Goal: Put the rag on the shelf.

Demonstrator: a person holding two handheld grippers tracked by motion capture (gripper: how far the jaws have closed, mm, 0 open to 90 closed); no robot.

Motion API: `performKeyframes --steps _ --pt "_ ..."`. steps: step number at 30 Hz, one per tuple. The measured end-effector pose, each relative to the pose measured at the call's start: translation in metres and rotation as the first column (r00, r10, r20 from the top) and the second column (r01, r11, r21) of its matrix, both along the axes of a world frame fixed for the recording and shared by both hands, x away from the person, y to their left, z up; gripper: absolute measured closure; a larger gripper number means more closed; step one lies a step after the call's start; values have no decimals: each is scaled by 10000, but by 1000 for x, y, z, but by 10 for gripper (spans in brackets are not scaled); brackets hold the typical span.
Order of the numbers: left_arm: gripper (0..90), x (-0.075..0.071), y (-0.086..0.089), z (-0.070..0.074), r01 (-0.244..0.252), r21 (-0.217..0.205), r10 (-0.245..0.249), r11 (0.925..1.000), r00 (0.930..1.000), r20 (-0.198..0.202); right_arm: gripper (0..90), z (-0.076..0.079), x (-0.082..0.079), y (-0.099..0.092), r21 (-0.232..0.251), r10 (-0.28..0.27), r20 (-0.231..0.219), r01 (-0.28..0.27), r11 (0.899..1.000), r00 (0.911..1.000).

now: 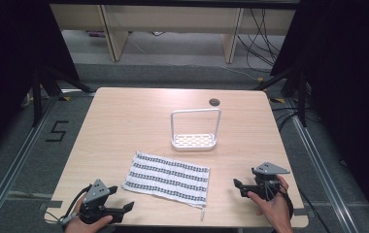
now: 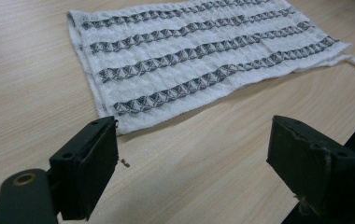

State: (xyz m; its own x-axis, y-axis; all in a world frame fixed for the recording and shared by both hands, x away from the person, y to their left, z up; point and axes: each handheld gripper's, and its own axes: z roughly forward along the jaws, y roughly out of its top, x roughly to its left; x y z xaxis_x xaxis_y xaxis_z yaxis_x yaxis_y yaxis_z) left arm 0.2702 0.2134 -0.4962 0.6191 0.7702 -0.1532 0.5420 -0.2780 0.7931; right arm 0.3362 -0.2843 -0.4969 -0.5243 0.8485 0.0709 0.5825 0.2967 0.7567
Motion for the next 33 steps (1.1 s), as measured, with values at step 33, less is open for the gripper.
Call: performKeyframes --steps 33 --pt "189 -2 -69 8 1682 -426 -1664 9848 9852 421 267 18 7 28 406 1105 174 -1111 9930 9937"
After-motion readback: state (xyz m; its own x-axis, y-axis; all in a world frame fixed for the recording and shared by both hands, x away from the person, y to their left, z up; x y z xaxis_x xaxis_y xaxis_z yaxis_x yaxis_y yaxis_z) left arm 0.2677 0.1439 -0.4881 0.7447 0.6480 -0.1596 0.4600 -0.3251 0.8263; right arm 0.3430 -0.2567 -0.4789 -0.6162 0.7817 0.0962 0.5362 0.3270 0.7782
